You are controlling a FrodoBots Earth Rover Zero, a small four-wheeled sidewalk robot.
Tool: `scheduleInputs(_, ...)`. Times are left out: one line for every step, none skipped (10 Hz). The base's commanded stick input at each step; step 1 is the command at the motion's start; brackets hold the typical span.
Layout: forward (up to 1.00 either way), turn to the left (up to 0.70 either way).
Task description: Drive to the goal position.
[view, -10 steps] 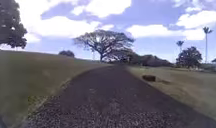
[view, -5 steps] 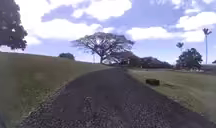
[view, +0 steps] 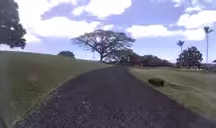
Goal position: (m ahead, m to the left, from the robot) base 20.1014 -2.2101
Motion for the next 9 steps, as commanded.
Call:
scheduleInputs(0.50,0.00)
scheduleInputs(0.50,0.00)
scheduleInputs(0.50,0.00)
scheduleInputs(0.50,0.00)
scheduleInputs(0.50,0.00)
scheduleInputs(0.50,0.00)
scheduleInputs(0.50,0.00)
scheduleInputs(0.50,0.00)
scheduleInputs(0.50,0.00)
